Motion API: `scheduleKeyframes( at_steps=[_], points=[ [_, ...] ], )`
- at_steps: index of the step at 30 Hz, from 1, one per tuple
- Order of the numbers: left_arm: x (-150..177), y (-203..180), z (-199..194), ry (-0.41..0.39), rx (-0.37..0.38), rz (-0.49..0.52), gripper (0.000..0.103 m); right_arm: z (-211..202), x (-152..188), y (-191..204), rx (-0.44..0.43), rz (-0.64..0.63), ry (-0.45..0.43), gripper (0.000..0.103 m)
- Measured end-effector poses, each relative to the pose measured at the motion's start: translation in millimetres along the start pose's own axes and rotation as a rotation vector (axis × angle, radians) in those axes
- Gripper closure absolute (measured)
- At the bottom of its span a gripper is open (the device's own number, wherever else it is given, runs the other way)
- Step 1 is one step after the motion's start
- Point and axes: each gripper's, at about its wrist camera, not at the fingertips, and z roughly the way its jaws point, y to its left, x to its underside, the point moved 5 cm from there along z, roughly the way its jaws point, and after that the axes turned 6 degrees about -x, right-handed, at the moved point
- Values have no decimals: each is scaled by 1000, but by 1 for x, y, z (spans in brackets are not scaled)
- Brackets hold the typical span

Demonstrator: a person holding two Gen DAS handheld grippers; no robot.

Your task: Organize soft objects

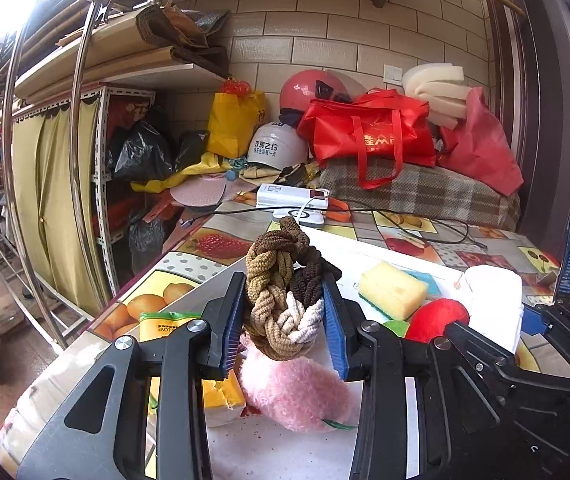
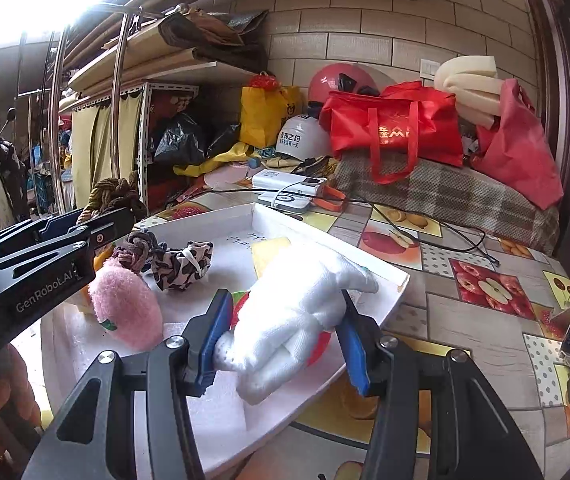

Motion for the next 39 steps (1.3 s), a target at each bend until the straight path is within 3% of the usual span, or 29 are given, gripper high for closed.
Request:
scheduleKeyframes(
  at_steps=[3, 7, 9, 10, 12, 15, 29, 33, 39],
  points=[
    [0, -6, 3, 16, 3, 20, 66, 13, -3, 5, 0, -27, 28, 52],
    [-1, -8, -2, -12, -10, 29, 53, 20, -2, 7, -2, -37, 58, 47],
    [-2, -7, -5, -31, -27, 32, 37, 18, -2, 6, -7, -32, 50, 38],
    [-2, -7, -7, -41, -35, 31, 22, 17, -2, 5, -5, -28, 46, 26],
    [-3, -4, -10, -62, -53, 20, 0, 15, -2, 4, 0, -22, 37, 12],
    [-4, 0, -12, -73, -58, 4, 0, 14, -4, 3, 9, -25, 23, 0],
    [-4, 21, -12, -61, -70, -99, 0, 4, -7, -3, 52, -3, -43, 0],
    [-1, 20, -23, -73, -83, -110, 0, -4, -7, -9, 114, 17, -65, 0],
    [8, 5, -43, -75, -62, -80, 0, -19, -2, -14, 105, 44, -83, 0]
  ],
)
